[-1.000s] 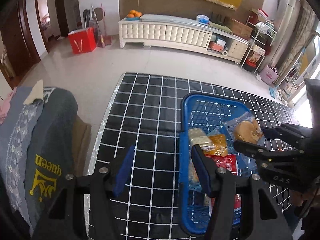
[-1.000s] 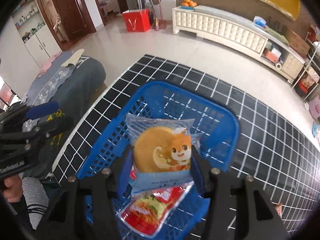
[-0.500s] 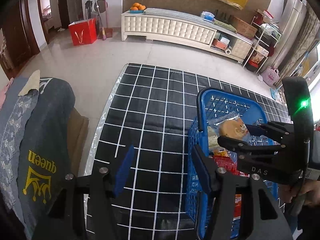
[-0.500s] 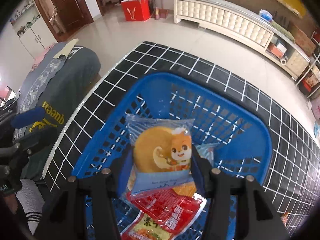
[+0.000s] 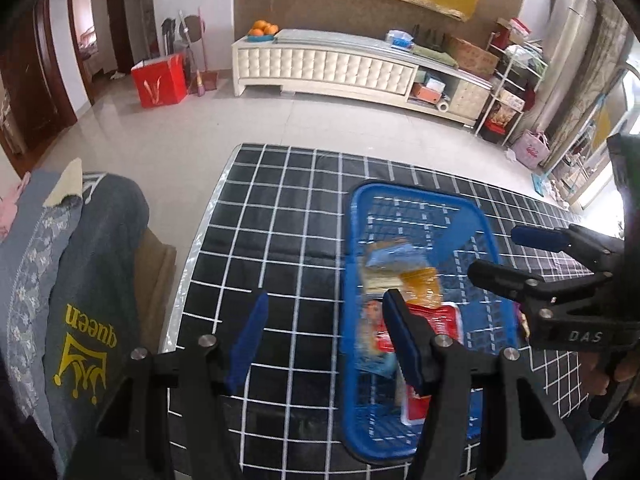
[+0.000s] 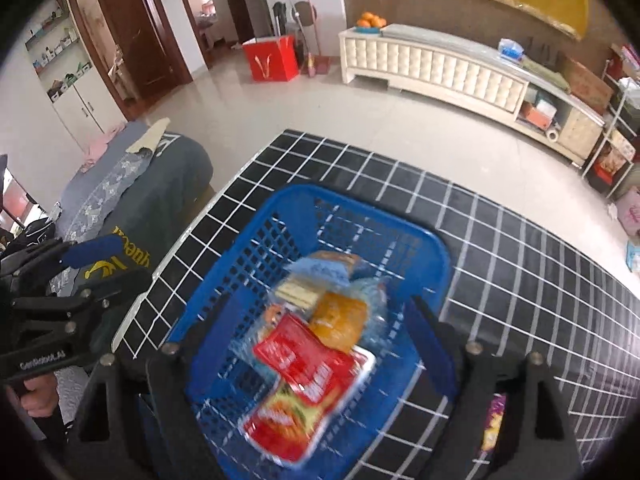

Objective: Organize snacks
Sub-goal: 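Withdraw both open tools toward the purple chip bag and wafer bars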

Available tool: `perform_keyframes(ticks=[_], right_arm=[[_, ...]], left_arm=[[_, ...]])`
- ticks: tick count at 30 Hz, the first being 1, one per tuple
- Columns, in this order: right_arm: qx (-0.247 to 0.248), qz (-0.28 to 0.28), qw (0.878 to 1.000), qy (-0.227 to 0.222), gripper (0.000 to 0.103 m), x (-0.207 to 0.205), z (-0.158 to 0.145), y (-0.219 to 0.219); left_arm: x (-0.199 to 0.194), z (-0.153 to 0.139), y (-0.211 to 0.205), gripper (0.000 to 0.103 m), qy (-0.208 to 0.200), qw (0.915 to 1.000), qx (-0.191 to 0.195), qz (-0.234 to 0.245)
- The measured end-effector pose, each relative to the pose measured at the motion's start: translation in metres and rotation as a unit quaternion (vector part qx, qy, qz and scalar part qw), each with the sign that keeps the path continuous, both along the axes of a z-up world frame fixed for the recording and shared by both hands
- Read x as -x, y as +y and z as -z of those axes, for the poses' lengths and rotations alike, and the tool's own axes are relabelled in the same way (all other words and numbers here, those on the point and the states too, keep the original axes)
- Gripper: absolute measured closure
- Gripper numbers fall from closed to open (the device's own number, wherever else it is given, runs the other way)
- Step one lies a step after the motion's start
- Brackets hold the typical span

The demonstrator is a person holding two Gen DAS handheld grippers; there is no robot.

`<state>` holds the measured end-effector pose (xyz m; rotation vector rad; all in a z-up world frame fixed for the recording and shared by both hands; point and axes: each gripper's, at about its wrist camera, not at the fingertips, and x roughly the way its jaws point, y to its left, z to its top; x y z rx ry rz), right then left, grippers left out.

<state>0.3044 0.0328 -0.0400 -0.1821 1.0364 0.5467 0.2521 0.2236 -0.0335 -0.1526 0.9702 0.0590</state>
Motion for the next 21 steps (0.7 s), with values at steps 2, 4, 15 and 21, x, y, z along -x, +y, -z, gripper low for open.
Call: perform_keyframes(ticks=[2,4,15,21], right_arm=[[-0.008,0.005,1.0,-0.008,0.015,0.009,-0.013,-0.016],[-0.012,0.013,1.0,-0.017,0.015,0.015,-0.023,-0.029],[-0.026,0.056,0.996,-0.06,0.015,0.057,-0.066,-0.119],[-0.02,0.097,0.993,-0.066,0.015,0.066,-0.069,-0.167]], left_arm=[[0.003,-0.007,-0.01,0.046,-0.005,1.0,-0.003,0.005],[0.008,-0.017,-0.025,0.046,-0.011,0.9998,-0.009,0.013],[0.027,-0.054,-0.114,0.046,-0.044,0.9963,-0.022,0.072],[0.028,-0.058,-0.176,0.021,-0.062,0.9908,-0.027,0.117]])
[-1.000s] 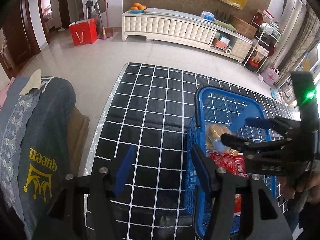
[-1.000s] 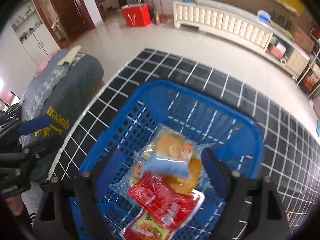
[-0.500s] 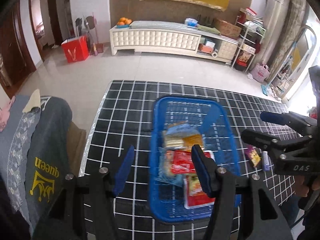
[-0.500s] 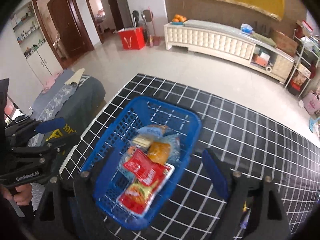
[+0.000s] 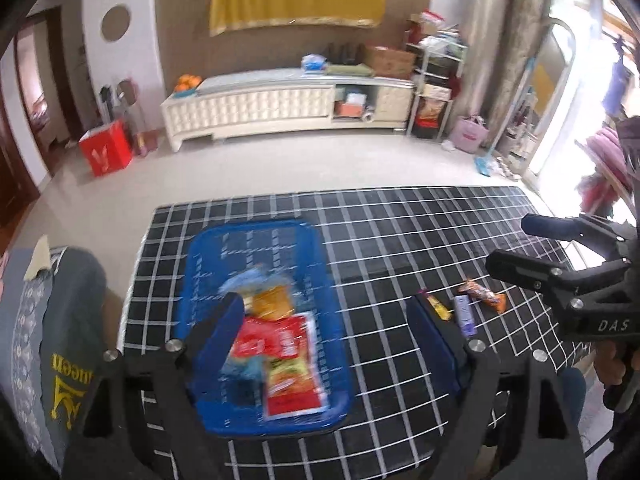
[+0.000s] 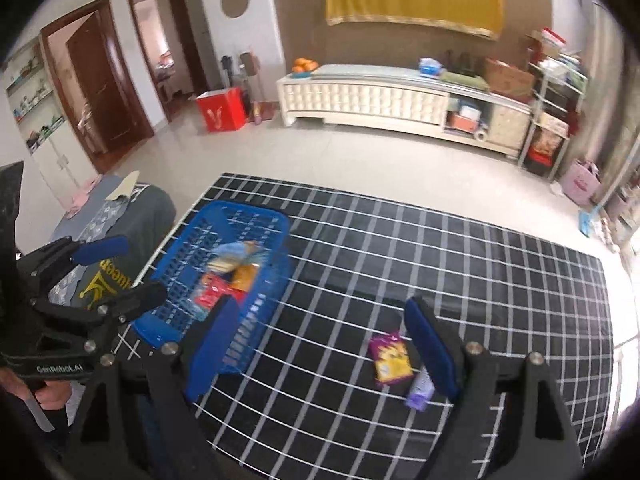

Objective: Organize snacks
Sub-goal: 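Withdraw both open tools toward the purple chip bag and wafer bars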

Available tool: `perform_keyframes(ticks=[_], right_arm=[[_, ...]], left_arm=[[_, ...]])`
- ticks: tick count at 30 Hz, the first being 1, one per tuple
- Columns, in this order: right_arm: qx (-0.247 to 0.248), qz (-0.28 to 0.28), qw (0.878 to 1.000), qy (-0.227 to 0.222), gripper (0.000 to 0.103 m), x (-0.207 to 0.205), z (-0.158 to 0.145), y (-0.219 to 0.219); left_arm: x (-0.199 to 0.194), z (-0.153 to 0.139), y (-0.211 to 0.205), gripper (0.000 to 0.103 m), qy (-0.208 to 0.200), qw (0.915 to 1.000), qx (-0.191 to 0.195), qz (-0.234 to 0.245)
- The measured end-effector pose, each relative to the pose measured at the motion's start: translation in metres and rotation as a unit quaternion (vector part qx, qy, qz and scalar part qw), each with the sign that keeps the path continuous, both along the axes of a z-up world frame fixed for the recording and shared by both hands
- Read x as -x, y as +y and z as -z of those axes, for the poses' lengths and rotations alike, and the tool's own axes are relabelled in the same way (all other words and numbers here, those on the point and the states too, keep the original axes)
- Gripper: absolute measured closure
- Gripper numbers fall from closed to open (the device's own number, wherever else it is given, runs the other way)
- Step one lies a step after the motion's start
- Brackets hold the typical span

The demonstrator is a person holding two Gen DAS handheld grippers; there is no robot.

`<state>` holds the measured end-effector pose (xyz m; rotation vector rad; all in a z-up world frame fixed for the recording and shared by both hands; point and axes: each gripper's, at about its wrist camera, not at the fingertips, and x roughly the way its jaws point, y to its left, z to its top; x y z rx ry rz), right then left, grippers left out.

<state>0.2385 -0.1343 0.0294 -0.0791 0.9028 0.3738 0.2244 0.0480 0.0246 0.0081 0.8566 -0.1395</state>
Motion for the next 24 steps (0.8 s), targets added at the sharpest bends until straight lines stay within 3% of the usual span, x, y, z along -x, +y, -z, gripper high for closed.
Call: perform_keyframes(ticks=[7,17,24], right_arm=[[-0.002,0.044,0.999,0.011,0.015,0.005,0.013,-0.06],[-0.002,0.086,0.995,0.059,0.015,-0.005,0.058,-0.133],[0.006,0.101,0.99,0.097,0.015,-0.015,0.096,-0.161]], left_arm=[[-0.014,0.017,-0.061,0.021,0.026,0.9989,-0.003,0.038],[-0.04,0.058,-0.124,0.021,0.084,0.9948,0.004,0.058],[-0.062,0.095,-0.149,0.021,0.133,0.9901,0.03,0.031]])
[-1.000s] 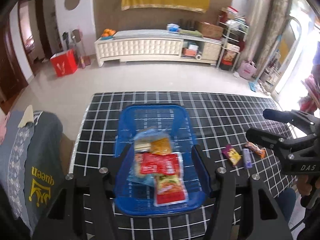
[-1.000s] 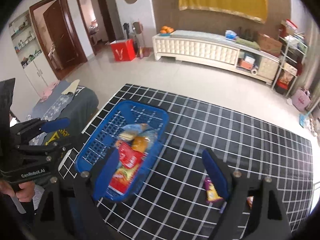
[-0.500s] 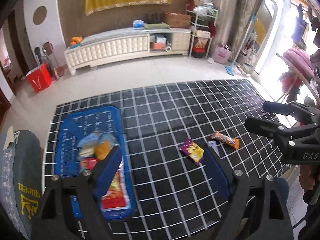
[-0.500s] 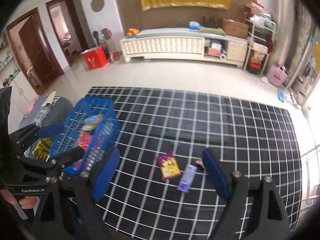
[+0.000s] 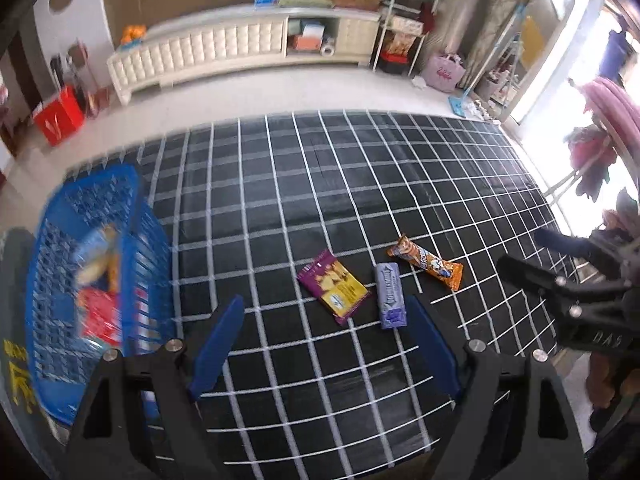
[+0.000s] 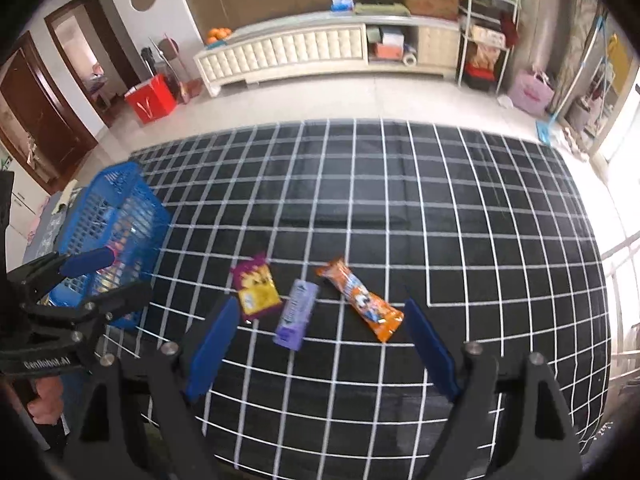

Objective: Organize snacks
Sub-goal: 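Withdraw both open tools toward the purple chip bag and wafer bars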

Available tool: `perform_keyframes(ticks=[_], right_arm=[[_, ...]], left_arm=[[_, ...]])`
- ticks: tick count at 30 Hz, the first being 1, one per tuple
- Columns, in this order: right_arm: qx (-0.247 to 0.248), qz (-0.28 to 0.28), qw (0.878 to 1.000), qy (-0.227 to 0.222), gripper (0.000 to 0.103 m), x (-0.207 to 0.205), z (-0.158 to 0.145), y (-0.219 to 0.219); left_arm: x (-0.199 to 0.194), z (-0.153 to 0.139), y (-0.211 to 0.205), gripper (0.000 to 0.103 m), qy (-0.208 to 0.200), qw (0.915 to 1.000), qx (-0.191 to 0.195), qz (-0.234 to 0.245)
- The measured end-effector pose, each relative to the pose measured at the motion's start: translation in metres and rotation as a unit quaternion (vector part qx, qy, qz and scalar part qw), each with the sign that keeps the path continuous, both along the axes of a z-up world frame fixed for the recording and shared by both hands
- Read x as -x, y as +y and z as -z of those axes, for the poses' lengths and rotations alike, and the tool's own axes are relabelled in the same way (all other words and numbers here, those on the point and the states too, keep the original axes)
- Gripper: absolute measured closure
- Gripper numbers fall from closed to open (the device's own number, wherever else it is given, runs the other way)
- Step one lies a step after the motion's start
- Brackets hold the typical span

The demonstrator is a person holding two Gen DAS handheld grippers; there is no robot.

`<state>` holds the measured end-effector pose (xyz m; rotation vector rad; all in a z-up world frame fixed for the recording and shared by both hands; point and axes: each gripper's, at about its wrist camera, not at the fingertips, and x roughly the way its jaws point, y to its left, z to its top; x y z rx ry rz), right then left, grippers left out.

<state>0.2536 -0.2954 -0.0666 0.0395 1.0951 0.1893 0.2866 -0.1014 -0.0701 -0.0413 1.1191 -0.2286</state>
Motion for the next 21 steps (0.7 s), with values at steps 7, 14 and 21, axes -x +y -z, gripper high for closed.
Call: perform_keyframes(ticks=[7,14,21], right_arm=[[-0.01,-0.001,1.0,0.028,0.015,-0.013,0.034,-0.015],[-0.004,-0.003,0.999,0.044,0.016,-0.03,0.065,-0.029],[0.005,-0.013,0.999,0.043,0.016,-0.044,0.084,-0.035]], left_arm=[[-0.022,0.036,-0.017,0.021,0.055,0.9982,0.014,-0.02],[-0.052,0.071,-0.025,0.021,0.101,0.9931,0.019,-0.056],[-0.079,0.12,-0.023,0.021,0.146,0.9843,0.013,-0.098]])
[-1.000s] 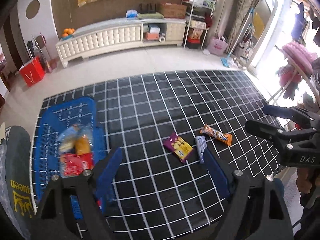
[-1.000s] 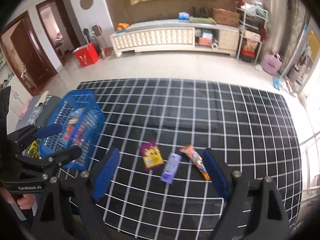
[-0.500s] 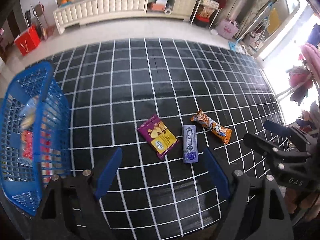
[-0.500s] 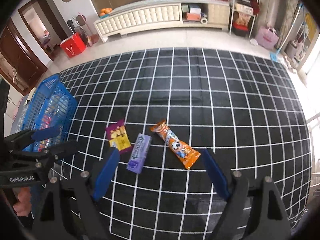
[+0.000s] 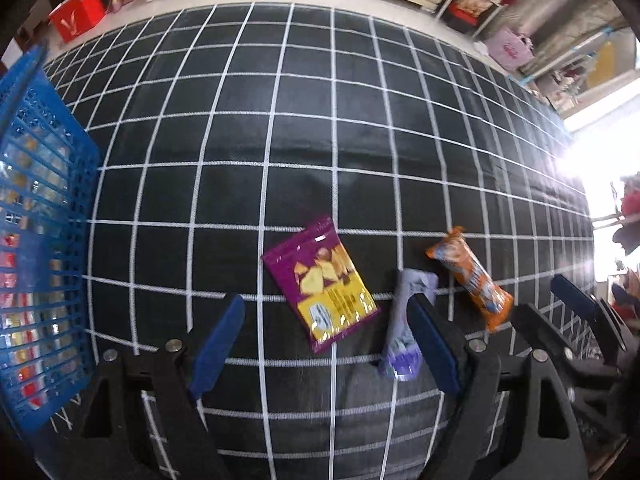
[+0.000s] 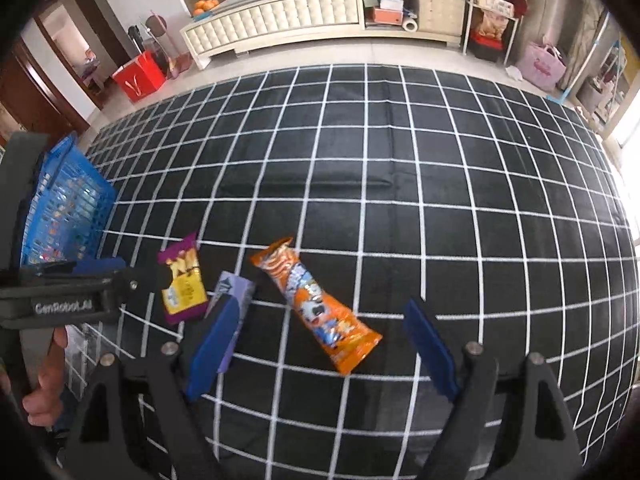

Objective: Organize snacks
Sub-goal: 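Withdraw both open tools toward the purple chip bag and wafer bars, then grasp the purple chip bag with the left tool while the right tool grasps the orange wafer stick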

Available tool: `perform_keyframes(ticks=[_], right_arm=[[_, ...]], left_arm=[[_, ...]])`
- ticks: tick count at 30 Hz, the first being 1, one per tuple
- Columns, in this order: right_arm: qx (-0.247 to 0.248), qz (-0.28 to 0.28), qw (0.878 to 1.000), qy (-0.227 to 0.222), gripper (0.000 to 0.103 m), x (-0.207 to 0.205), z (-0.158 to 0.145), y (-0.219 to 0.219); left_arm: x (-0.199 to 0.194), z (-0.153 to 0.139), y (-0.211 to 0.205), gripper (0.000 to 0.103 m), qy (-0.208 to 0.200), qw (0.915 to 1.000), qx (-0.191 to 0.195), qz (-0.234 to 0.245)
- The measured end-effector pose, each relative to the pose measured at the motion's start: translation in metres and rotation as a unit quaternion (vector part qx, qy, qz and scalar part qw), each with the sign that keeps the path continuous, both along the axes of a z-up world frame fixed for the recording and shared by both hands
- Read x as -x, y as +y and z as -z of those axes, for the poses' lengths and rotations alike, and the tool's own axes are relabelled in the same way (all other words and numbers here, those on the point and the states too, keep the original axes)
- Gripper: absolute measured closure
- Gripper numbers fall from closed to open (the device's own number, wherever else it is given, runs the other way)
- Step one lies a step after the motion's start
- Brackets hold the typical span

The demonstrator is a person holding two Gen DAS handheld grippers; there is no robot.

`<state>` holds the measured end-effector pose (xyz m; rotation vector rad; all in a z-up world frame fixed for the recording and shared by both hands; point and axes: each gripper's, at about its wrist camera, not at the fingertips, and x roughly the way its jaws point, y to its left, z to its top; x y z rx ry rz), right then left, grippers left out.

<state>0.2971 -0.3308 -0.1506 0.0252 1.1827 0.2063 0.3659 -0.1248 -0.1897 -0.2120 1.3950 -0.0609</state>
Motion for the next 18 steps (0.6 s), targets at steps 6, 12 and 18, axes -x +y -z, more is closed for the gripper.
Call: perform_keyframes(ticks=[6,12,18], right_arm=[[0.023,-0.026,0.999,-0.006,0.016,-0.007,0.012,0.002],[0.023,-0.022,0.999,0.0,0.016,-0.009,0.021,-0.001],[0.027,-0.01,1.0,0.002,0.016,-0.007,0.02,-0.004]], left_arm=[[-0.019,0.024,-0.006,0.021,0.0,0.9996,-0.026,-0.01],[-0.022,0.044,-0.002,0.021,0.01,0.999,-0.042,-0.013],[-0.011,0.05,-0.006,0.031,-0.007,0.9958,-0.091,0.001]])
